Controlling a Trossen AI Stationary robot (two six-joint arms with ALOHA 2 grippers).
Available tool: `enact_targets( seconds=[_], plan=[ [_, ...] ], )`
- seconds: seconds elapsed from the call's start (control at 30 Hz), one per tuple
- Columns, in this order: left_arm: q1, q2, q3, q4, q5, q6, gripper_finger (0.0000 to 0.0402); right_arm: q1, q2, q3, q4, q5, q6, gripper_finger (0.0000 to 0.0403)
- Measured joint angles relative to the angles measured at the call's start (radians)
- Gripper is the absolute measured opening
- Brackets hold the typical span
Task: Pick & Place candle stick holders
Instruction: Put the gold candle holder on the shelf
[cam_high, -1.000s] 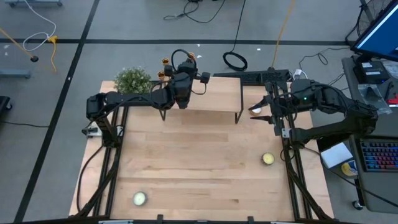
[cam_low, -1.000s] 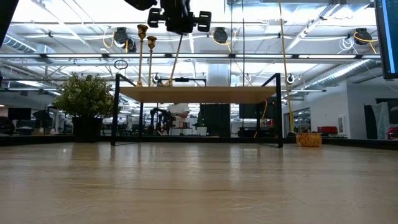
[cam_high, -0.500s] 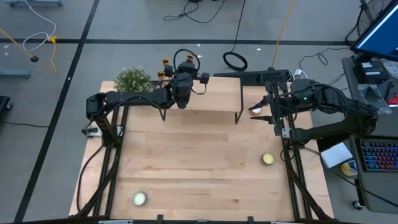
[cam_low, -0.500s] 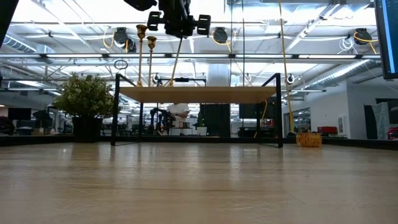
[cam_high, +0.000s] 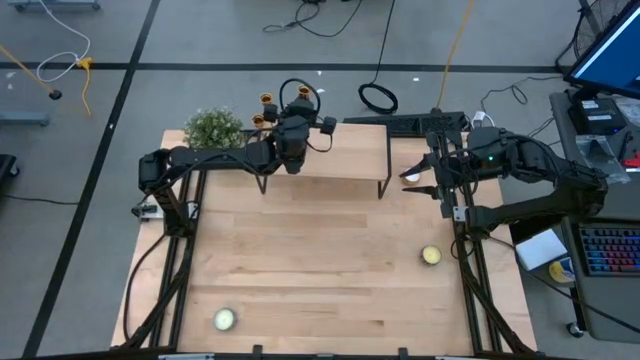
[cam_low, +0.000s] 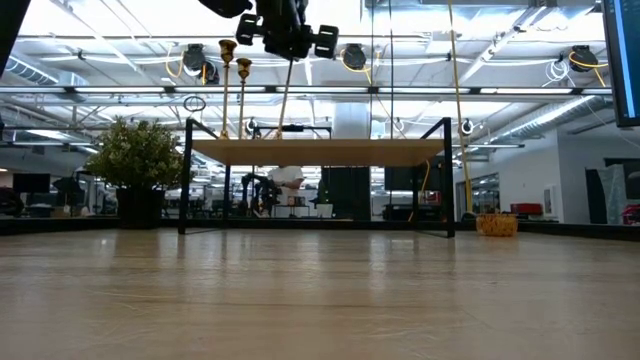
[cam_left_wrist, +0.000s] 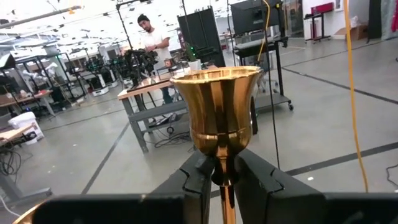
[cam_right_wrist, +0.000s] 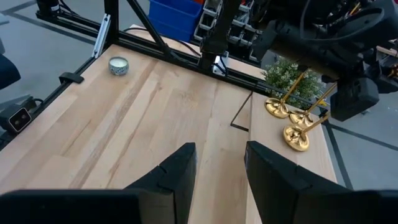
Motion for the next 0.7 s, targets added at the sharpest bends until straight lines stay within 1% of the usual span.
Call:
enact_targets(
  seconds=[0.27, 0.4, 0.57, 0.7],
  plan=[
    [-0.003, 0.0, 0.0, 0.001, -0.031, 0.005, 0.0108, 0.0, 0.0, 0.0, 0.0, 0.0, 0.0, 0.013],
    [-0.007, 0.0, 0.0, 0.002, -0.038, 0.044, 0.0124, 0.0, 0.0, 0.0, 0.0, 0.0, 0.0, 0.013],
    [-0.015, -0.004, 0.0, 0.002, -0.037, 0.056, 0.0128, 0.0, 0.0, 0.0, 0.0, 0.0, 0.0, 0.013],
    [-0.016, -0.004, 0.0, 0.002, -0.037, 0.056, 0.0119, 0.0, 0.0, 0.0, 0.0, 0.0, 0.0, 0.013]
  ],
)
